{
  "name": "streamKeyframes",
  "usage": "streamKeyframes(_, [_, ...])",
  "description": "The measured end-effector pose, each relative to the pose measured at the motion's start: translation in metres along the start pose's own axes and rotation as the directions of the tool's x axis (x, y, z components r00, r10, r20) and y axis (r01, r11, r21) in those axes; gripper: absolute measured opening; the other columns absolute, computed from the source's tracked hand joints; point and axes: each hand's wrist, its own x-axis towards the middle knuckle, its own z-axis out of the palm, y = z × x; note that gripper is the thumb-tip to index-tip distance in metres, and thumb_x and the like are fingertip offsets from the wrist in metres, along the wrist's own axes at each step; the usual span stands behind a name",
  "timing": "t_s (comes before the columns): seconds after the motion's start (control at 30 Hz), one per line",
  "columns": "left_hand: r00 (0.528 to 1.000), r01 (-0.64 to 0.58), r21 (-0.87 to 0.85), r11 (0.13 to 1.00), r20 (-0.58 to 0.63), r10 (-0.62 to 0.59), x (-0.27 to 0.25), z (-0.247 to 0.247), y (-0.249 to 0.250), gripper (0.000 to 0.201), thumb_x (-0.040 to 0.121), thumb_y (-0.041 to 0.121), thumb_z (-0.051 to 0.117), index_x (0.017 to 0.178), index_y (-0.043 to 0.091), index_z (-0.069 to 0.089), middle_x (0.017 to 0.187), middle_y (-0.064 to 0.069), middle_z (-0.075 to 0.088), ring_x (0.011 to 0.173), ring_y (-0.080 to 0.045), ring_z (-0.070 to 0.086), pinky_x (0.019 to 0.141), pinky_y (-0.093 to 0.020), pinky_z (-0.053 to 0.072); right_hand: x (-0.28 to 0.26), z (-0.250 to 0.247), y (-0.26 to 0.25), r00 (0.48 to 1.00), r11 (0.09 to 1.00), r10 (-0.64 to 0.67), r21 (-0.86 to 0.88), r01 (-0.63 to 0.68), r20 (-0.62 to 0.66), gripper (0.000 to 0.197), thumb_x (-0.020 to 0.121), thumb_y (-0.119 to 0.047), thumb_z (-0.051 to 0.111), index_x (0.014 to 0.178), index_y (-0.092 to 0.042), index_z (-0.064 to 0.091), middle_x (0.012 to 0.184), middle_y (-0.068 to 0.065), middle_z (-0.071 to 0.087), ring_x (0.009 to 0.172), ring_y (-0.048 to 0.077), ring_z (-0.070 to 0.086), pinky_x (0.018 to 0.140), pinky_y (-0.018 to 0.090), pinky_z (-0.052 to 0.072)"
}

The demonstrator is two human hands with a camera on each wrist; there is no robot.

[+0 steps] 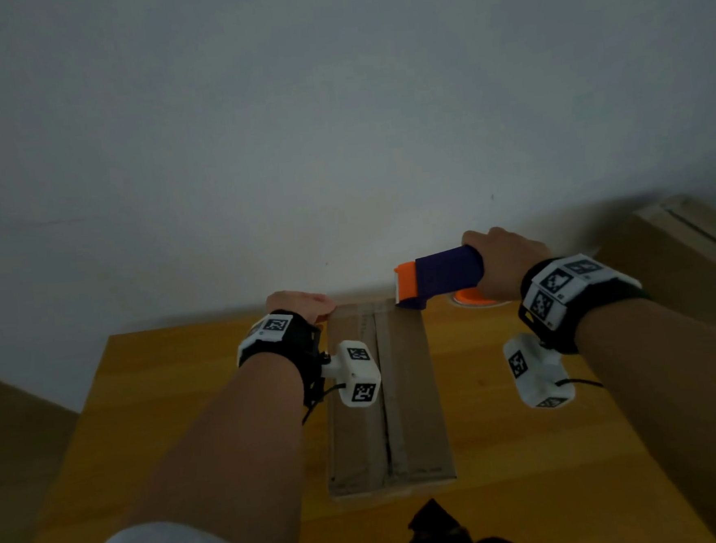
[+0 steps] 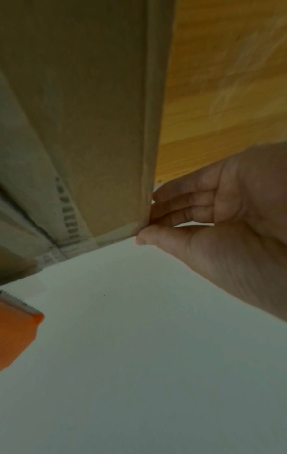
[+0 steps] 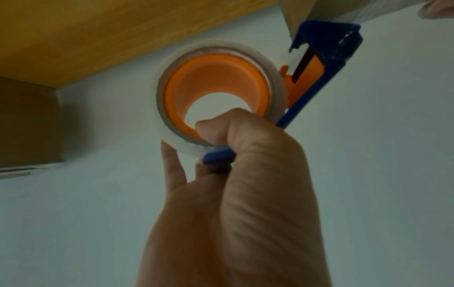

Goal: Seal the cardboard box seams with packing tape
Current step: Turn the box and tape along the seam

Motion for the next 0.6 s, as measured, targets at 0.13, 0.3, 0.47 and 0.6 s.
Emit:
streamKeyframes(0.13, [1.000, -0.011, 0.100, 0.995, -0.020, 0.013, -0.002, -0.001, 0.004, 0.031, 0.078, 0.009, 0.077, 0.106, -0.002, 0.070, 0.115, -0.019, 0.069, 0.109, -0.030, 0.066, 0.097, -0.041, 0.052, 0.000, 0.001, -0.002, 1.000, 1.000, 0.007, -0.011, -0.007, -0.004, 0.037, 0.070, -0.050, 0.066, 0.086, -0.027, 0.041, 0.078, -0.002, 0.050, 0.069, 0.020, 0.056, 0.065, 0.034, 0.048])
streamKeyframes(0.3, [0.990, -0.016, 0.521, 0.854, -0.110, 0.086, -0.006, 0.003, 0.025, 0.092, 0.065, 0.030, 0.087, 0.138, 0.004, 0.037, 0.137, -0.017, 0.050, 0.125, -0.036, 0.051, 0.101, -0.044, 0.047, 0.000, -0.001, -0.005, 1.000, 0.998, 0.023, -0.059, -0.024, -0.007, 0.039, 0.071, -0.053, 0.065, 0.088, -0.028, 0.042, 0.085, 0.000, 0.052, 0.075, 0.023, 0.058, 0.071, 0.035, 0.050])
streamKeyframes(0.47, [0.964, -0.177, 0.682, 0.710, -0.025, 0.264, -0.014, 0.032, 0.039, 0.052, 0.070, 0.045, 0.079, 0.103, 0.007, 0.068, 0.105, -0.009, 0.071, 0.084, -0.024, 0.063, 0.070, -0.027, 0.049, 0.000, 0.003, -0.001, 1.000, 1.000, 0.000, -0.008, 0.000, -0.017, 0.038, 0.071, -0.051, 0.067, 0.086, -0.026, 0.042, 0.082, 0.001, 0.053, 0.072, 0.022, 0.057, 0.069, 0.035, 0.051])
streamKeyframes(0.6, [0.979, -0.168, 0.667, 0.726, 0.023, 0.205, -0.017, 0.060, 0.033, 0.046, 0.070, 0.049, 0.076, 0.090, 0.007, 0.075, 0.086, -0.006, 0.075, 0.072, -0.019, 0.068, 0.059, -0.025, 0.046, -0.001, 0.005, 0.004, 1.000, 1.000, -0.023, 0.021, 0.024, -0.013, 0.037, 0.073, -0.048, 0.067, 0.087, -0.025, 0.041, 0.087, 0.003, 0.054, 0.075, 0.023, 0.057, 0.072, 0.038, 0.053])
